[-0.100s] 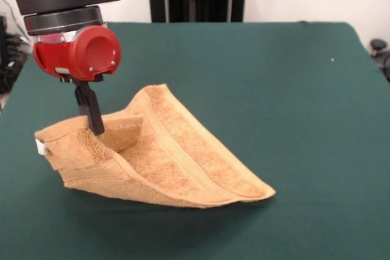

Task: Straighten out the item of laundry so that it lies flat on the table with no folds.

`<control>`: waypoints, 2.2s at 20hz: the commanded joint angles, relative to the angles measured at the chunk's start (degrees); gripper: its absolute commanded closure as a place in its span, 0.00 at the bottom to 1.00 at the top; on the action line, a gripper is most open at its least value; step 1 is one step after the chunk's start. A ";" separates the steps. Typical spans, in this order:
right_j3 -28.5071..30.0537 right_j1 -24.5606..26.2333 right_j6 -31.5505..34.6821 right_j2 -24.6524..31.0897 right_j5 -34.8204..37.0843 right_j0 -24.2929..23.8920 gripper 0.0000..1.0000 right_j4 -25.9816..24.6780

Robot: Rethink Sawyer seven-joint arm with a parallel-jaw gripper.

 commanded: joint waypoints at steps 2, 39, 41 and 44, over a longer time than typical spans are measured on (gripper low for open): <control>7.53 8.22 4.29 14.86 -8.67 -5.31 1.00 -1.88; -5.63 17.87 0.19 27.39 -14.95 -11.27 1.00 -22.74; -6.75 18.11 -0.20 28.37 -15.29 -11.59 1.00 -24.11; -8.70 19.23 -1.04 30.64 -16.81 -12.23 1.00 -27.02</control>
